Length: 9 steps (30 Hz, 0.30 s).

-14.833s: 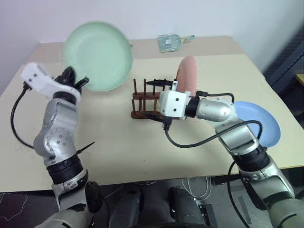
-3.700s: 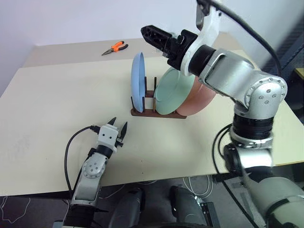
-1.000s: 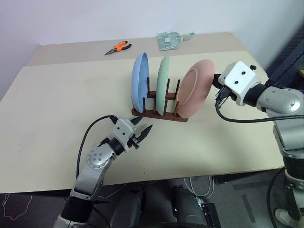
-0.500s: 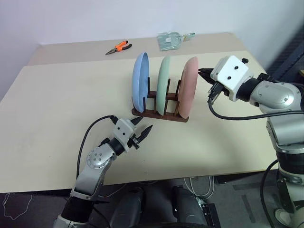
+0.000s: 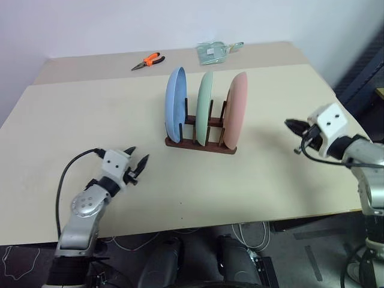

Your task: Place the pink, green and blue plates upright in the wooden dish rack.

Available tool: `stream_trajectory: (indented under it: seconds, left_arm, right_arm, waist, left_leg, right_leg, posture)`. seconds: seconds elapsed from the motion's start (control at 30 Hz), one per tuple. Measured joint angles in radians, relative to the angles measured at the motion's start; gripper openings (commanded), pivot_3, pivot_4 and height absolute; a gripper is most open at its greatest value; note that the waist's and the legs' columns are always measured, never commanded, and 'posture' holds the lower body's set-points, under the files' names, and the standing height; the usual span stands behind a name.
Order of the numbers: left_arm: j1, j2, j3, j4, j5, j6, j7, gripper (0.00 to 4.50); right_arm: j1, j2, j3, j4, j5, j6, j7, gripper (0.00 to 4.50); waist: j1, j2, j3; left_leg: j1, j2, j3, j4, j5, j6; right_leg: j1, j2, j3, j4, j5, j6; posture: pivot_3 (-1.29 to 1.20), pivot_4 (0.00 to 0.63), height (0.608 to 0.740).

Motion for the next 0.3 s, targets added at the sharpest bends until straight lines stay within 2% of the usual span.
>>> stream_trajectory:
  seconds: [0.3]
  left_arm:
    - [0.025,0.011,0.039,0.014,-0.003,-0.003,0.001,2.43]
  right_arm:
    - [-0.038,0.066,0.058,0.082,0.013,-0.078,0.006,0.05]
  waist:
    - [0.004,0.000,0.000]
  left_leg:
    - [0.003,0.000,0.000,0.000,0.000,0.000]
  right_leg:
    - [0.002,0.000,0.000,0.000,0.000,0.000]
  posture:
    - [0.00,0.150,0.739]
